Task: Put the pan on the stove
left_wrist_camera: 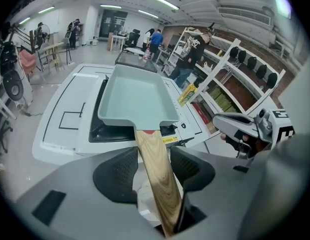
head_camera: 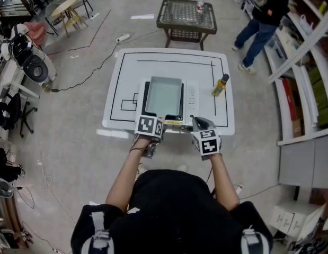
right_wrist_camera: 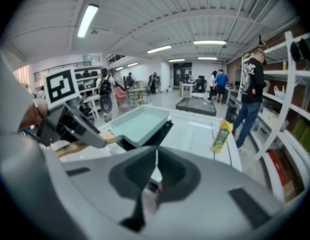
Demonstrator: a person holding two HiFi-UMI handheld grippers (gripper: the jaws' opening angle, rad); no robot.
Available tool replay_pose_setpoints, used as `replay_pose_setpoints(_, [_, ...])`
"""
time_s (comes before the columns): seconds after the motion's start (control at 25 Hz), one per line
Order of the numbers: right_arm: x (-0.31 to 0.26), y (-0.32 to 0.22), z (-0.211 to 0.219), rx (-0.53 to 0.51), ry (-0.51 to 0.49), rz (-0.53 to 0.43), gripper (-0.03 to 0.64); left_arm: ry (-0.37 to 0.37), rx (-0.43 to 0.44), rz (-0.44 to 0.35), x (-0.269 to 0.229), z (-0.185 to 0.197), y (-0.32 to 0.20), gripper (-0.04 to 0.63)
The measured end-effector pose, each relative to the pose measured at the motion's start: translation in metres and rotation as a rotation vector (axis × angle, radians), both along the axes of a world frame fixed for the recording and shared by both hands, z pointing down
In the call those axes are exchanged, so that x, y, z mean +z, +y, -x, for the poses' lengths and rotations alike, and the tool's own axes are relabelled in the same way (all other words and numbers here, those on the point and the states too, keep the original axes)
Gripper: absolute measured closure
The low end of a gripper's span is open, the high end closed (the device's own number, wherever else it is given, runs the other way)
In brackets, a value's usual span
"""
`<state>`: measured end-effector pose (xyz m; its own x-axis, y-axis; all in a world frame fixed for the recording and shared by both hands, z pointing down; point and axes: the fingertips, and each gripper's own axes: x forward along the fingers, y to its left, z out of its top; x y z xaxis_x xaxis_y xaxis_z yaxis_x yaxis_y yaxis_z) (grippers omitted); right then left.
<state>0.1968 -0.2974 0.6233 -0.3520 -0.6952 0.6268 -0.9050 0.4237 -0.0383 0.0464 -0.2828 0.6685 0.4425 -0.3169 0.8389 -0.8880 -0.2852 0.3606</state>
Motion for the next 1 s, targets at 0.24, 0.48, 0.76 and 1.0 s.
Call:
replay_pose_setpoints(0.24, [-0.011,-0.001,0.008,0.019,0.004,-0.030,0.581,0.026,0.034,-0.077,-0.029,0.012,-0.003,0.430])
replay_pose_setpoints(0.48, [-0.047,-0.002,0.019,0.037,0.000,-0.110,0.581,0.038,0.039,-0.279,-0.081,0.032,-0.018,0.562])
replay_pose_setpoints(0.76, [-0.102,-0.006,0.035,0.081,-0.051,-0.207,0.581,0.091,0.058,-0.557,-0.149,0.054,-0.024,0.571])
replay_pose_setpoints(1.0, [-0.160,-0.003,0.044,0.122,-0.147,-0.319,0.583,0.121,0.045,-0.793,-0.219,0.078,-0.026,0.571])
